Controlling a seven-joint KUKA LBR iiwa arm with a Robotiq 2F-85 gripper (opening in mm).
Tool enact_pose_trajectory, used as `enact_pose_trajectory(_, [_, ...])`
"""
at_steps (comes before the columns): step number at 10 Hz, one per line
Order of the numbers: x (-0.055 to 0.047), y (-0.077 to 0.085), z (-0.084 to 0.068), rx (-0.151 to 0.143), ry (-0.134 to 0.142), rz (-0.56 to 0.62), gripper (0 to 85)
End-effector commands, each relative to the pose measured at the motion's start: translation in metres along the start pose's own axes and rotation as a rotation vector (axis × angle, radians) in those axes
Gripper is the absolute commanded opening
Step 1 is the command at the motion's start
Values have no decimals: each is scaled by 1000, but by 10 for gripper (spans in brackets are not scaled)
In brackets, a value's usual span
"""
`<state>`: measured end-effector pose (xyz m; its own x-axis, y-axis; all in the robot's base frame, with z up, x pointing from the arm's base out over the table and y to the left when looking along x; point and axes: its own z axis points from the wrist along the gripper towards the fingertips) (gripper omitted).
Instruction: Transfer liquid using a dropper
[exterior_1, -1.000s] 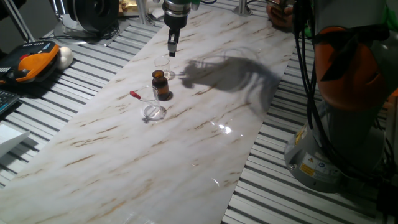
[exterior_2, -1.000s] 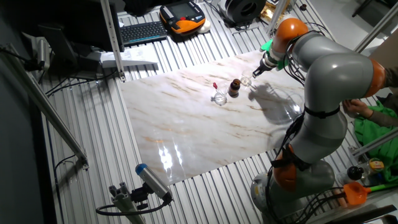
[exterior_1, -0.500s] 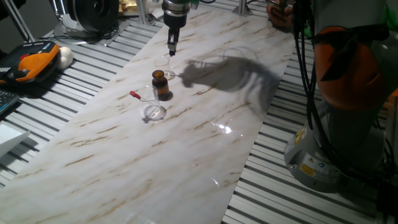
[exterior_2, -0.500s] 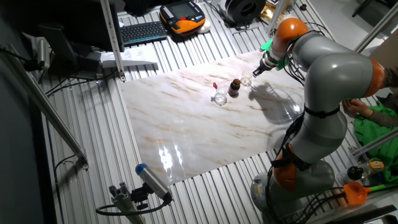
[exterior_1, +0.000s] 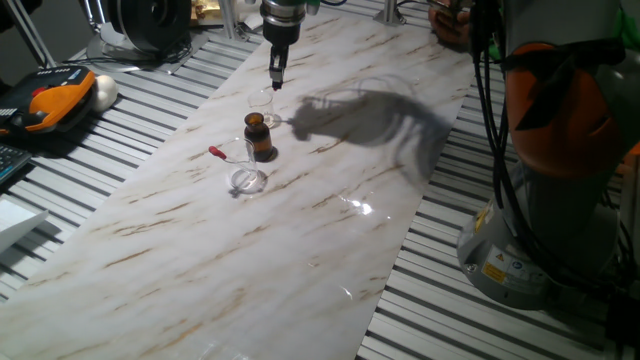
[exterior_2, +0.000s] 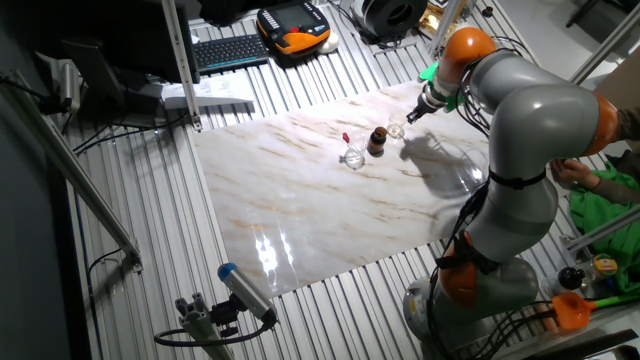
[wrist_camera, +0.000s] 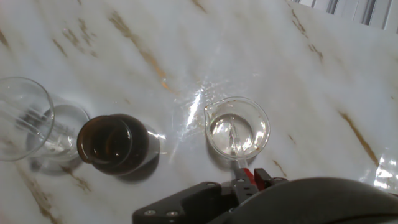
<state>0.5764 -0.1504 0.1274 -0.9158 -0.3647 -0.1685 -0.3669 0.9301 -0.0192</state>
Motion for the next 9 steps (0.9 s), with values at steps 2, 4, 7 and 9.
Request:
enact_pose_trajectory(2, [0,0,0,-11,2,-3,170])
enact_pose_trajectory(4, [0,0,0,-13,5,-8,0])
enact_pose_trajectory(7, [-3,1,-4,-26,13,-9,0])
enact_pose_trajectory(9, [-5,2,-9,-32,23,-9,0])
